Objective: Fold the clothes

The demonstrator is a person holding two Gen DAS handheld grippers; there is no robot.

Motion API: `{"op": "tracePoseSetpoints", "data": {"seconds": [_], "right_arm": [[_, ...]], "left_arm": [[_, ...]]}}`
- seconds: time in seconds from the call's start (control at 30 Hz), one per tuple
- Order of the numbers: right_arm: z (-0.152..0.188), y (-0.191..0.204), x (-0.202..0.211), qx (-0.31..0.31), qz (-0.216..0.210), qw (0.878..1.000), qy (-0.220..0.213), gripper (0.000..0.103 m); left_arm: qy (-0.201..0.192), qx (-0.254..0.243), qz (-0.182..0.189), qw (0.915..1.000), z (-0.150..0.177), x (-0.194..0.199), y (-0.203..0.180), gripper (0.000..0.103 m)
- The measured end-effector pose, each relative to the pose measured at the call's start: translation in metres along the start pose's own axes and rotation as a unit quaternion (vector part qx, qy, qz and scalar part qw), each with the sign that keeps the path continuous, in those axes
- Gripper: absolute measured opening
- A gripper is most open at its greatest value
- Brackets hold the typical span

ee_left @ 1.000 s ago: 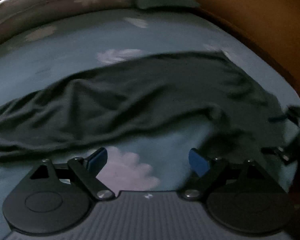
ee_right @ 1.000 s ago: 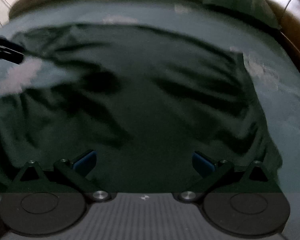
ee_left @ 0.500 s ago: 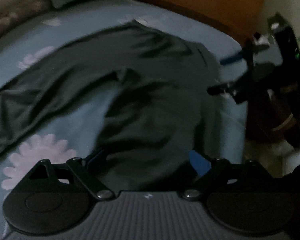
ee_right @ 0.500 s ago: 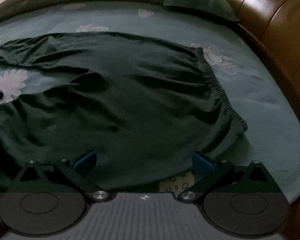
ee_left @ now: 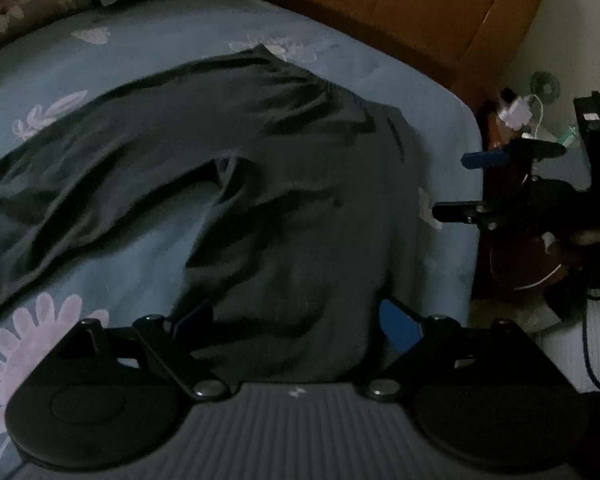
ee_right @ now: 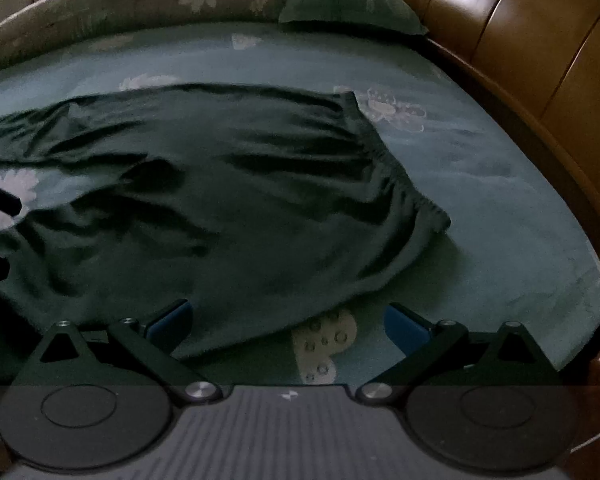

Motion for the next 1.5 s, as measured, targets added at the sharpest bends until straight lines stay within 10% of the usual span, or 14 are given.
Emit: {"op": "tracePoseSetpoints", "data": {"seconds": [0.8,1.03,1.5], "right_arm": [[-0.08,0.005,-0.094,0.111,-0.228,0.967,-0.01,0.103],[-0.056,-0.016,-0.121,0.13,-0.209,0.969,0.026,0.103],[-0.073,-0.02,-0.134,0.137,-0.237,0.961,0.025,0.103]], "left_arm": [[-0.037,0.187,-0.139,0.9717,-0.001,-0.017,-0.003,0.091],[0.027,0.206,-0.186,0.9604,0.029,-0.043,0.005,0.091],[0.011,0.239,-0.184,0.9534,0.017,-0.053,0.008,0.094]]}}
Point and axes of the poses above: each gripper's, at about its wrist camera, not at the fingertips, and x roughly against the way its jaws point, y to its left, z to its underside, the point moved 9 cm from there along -x, roughly the way its jaws point, and after that the axes turned 2 degrees about -y, right-handed, at the moved point
